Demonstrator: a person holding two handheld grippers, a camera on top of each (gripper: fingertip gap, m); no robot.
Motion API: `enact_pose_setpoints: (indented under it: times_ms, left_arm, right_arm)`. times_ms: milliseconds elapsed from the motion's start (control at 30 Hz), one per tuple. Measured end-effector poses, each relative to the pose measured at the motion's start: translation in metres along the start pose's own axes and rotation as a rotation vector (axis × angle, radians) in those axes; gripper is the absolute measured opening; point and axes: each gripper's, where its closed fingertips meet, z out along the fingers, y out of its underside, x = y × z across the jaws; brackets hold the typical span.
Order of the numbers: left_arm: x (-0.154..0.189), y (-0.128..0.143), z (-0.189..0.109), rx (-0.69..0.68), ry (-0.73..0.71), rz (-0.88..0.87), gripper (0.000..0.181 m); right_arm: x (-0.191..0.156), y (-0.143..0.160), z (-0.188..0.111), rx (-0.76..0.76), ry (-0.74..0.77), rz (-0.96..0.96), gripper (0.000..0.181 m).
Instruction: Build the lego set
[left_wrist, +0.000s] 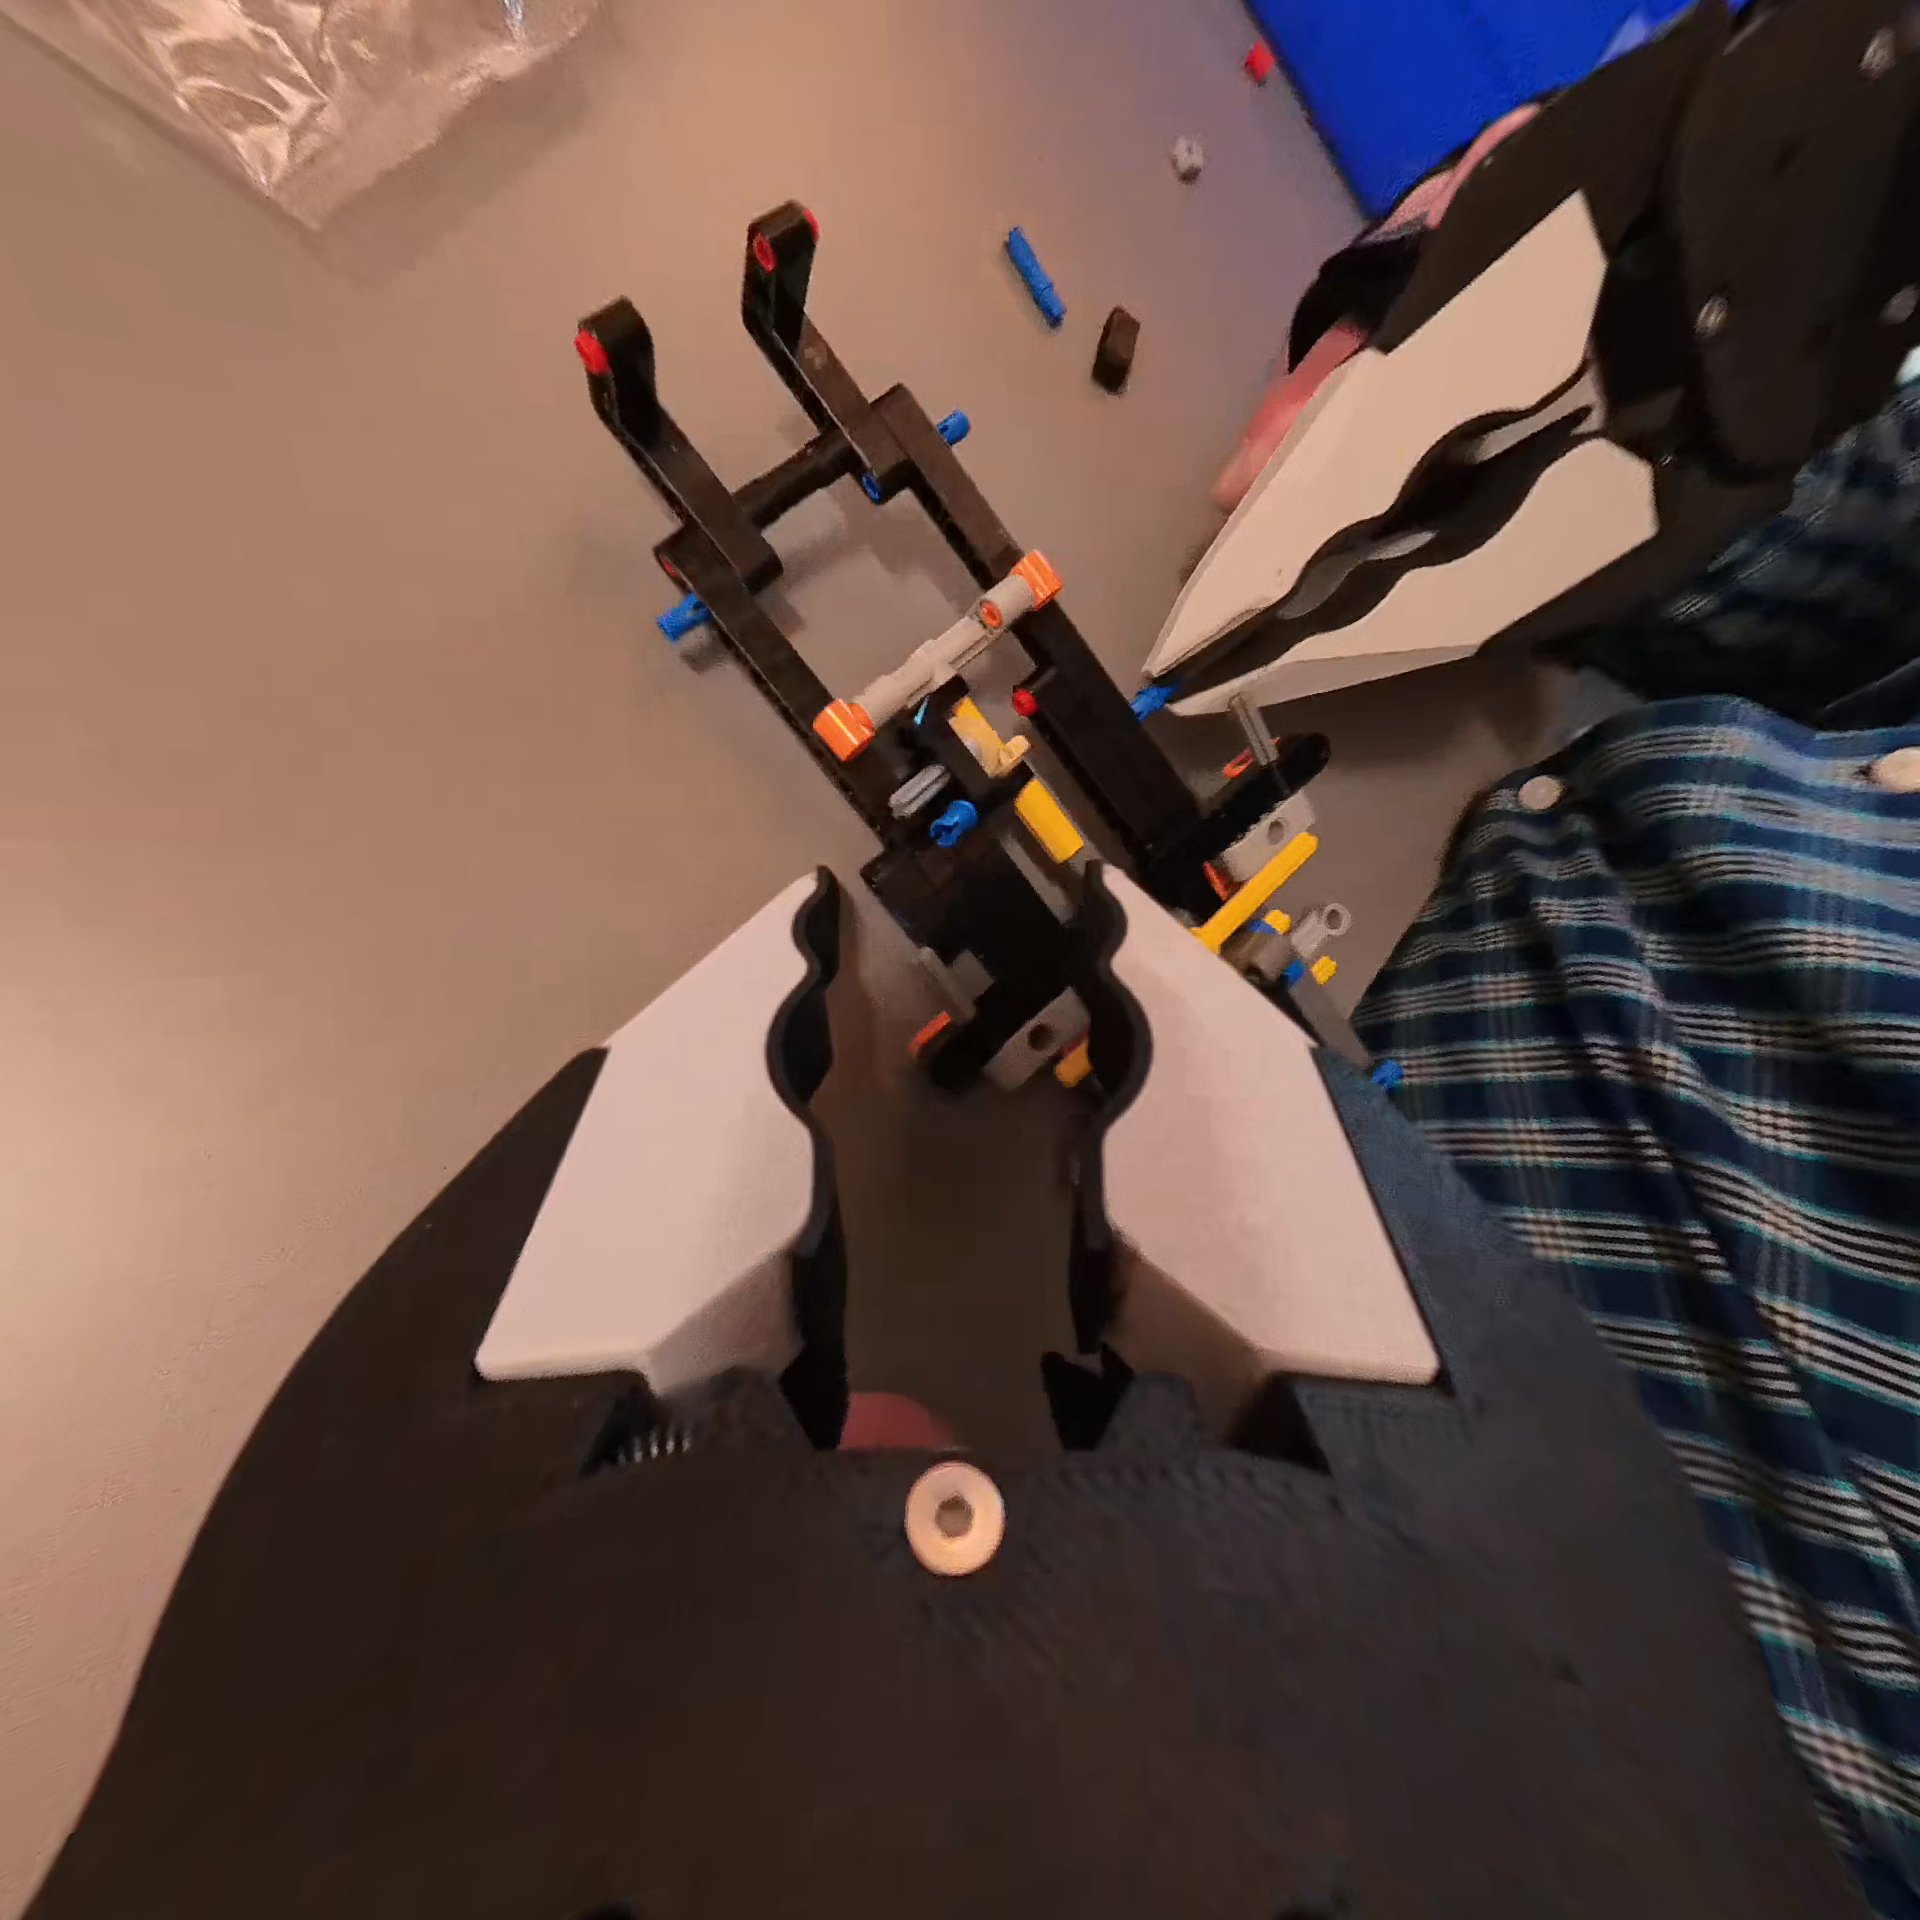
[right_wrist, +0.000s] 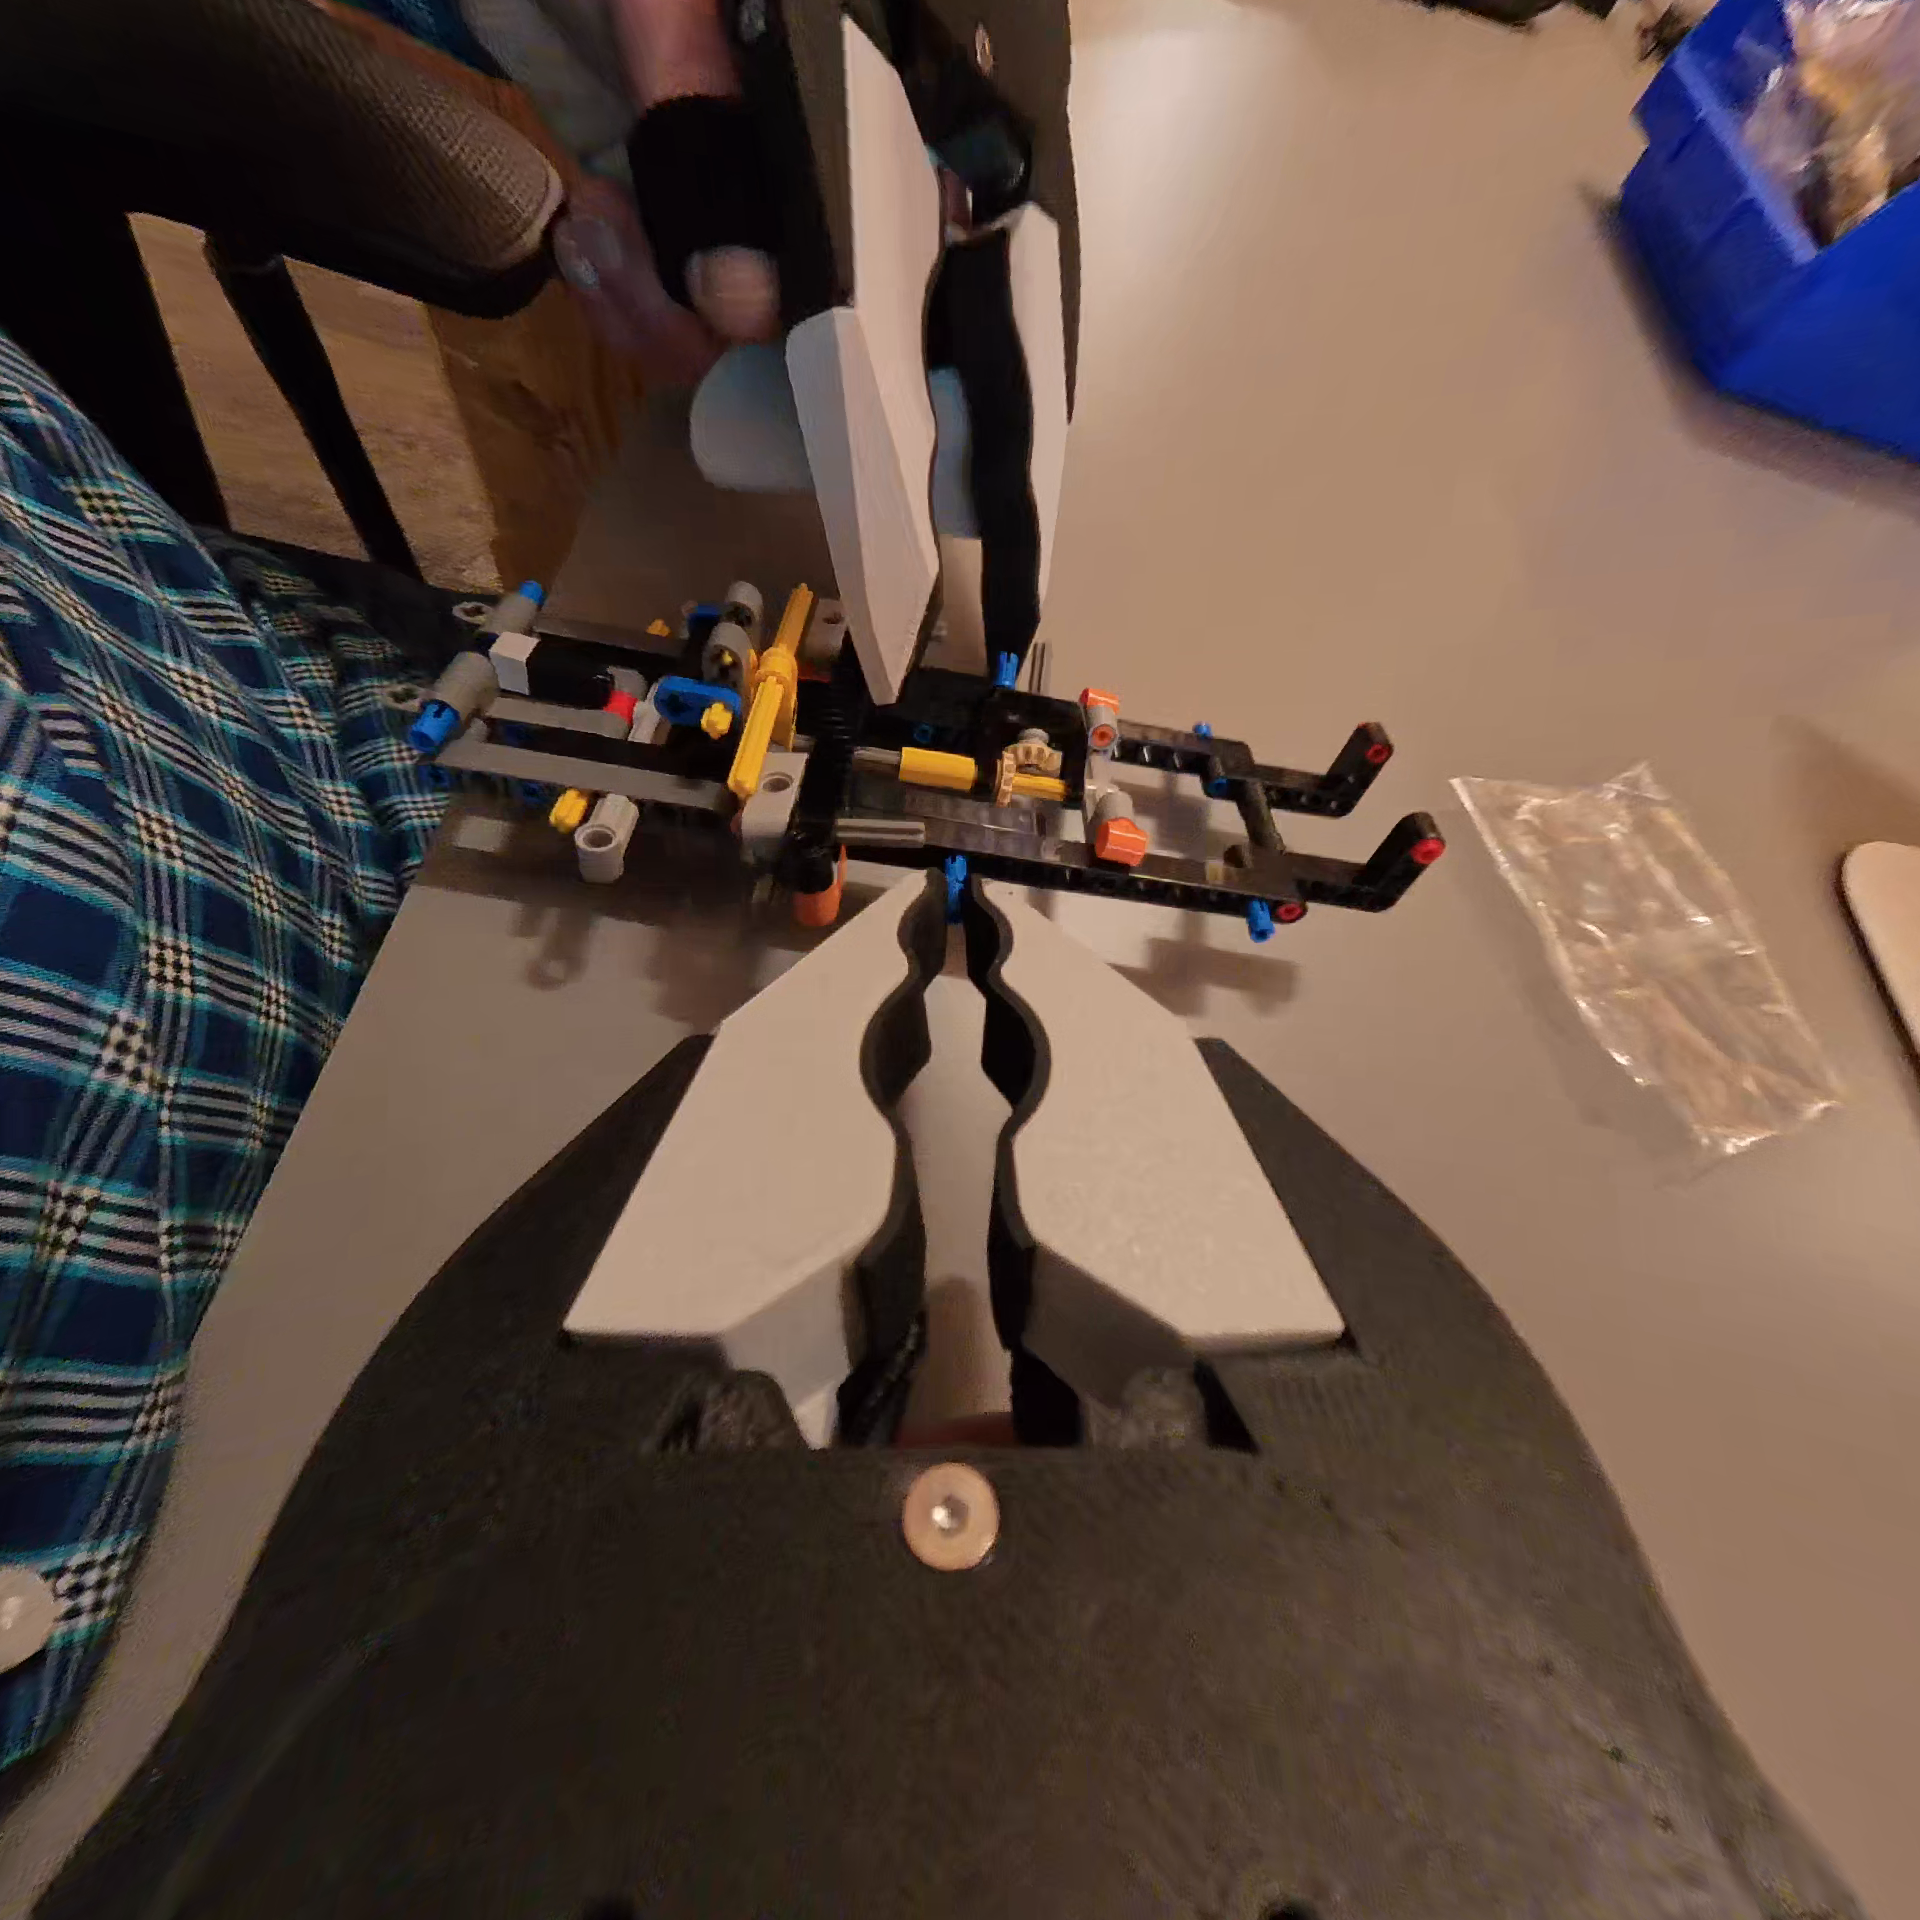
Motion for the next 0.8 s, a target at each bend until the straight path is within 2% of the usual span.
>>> enact_pose_setpoints:
  times_ms: [33,167,267,367,500,600,667,800]
  left_arm:
    - [0.001,-0.001,0.001,0.004,0.027,-0.024,0.042]
    - [0.003,-0.008,0.004,0.032,0.078,-0.066,0.038]
    - [0.009,-0.015,0.006,0.088,0.123,-0.096,0.021]
    - [0.004,-0.015,0.011,0.08,0.067,-0.084,0.03]
    - [0.002,-0.011,0.01,0.045,0.016,-0.019,0.032]
    - [0.004,-0.011,0.012,0.018,0.023,0.004,0.035]
    - [0.006,-0.009,0.017,-0.016,0.035,0.021,0.036]
    - [0.013,-0.01,0.023,-0.042,0.07,0.02,0.036]
  right_arm:
    - [0.001,-0.001,-0.001,0.01,0.01,-0.008,0.0]
    - [0.008,-0.004,-0.006,0.039,0.06,-0.037,0.0]
    - [0.008,-0.002,-0.008,0.042,0.047,-0.04,0.0]
    - [0.009,0.009,-0.007,-0.012,0.046,-0.022,0.0]
    - [0.007,0.014,-0.025,-0.056,0.001,0.068,0.0]
    - [-0.008,0.029,-0.032,-0.147,-0.105,0.183,0.012]
    - [-0.016,0.039,-0.028,-0.196,-0.14,0.257,0.019]
    - [-0.025,0.034,-0.016,-0.185,-0.182,0.399,0.021]
